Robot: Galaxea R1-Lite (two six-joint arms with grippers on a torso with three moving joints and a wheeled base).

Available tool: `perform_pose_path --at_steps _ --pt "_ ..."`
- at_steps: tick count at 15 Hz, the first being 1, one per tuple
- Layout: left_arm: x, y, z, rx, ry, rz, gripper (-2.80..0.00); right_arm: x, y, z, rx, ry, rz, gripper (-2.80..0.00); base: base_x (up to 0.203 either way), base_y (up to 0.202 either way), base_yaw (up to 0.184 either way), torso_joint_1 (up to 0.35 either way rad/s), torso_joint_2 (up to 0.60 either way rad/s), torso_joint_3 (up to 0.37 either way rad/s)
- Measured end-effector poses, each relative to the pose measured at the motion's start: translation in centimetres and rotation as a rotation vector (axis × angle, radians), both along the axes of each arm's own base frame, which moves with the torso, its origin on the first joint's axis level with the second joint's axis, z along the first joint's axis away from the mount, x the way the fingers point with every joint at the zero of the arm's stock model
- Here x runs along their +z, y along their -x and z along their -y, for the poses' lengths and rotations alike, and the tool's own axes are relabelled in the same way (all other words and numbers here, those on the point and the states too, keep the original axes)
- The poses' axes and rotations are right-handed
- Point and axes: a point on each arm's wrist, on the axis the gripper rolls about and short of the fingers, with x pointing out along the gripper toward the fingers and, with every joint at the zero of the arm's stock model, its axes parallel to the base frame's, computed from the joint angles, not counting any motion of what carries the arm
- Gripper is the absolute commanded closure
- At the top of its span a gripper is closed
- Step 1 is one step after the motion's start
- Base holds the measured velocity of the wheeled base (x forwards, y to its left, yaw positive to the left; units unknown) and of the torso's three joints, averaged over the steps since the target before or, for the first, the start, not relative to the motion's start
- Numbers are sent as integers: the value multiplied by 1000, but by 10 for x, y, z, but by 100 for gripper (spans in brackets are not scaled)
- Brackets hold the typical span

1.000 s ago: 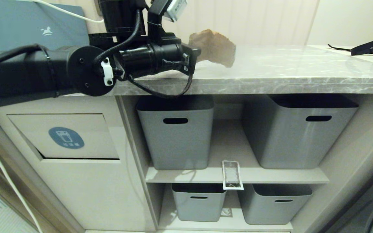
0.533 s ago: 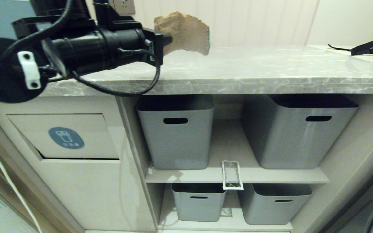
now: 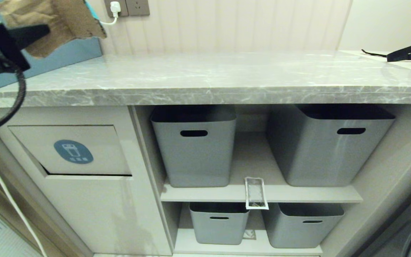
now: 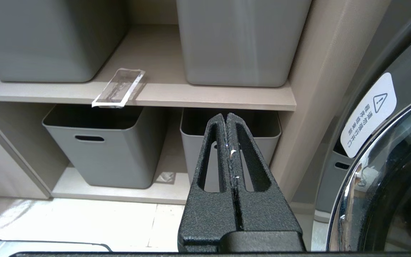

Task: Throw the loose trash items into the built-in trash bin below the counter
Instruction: Put the garbage in the trash can

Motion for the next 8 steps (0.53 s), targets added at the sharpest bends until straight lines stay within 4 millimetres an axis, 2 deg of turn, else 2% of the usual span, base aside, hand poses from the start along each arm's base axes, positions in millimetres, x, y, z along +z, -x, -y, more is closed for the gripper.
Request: perform_pose_path --at_steps 2,4,6,8 --pt "-19 30 -20 64 113 -24 0 0 0 0 1 0 0 0 0 0 0 0 0 0" --pt "-47 57 -33 123 243 -53 0 0 0 0 0 0 0 0 0 0 0 0 0 0" --pt "-78 71 -42 212 361 -105 0 0 0 0 0 0 0 0 0 0 0 0 0 0" --pt "-96 72 -50 321 520 -142 0 0 0 0 0 0 0 0 0 0 0 0 0 0"
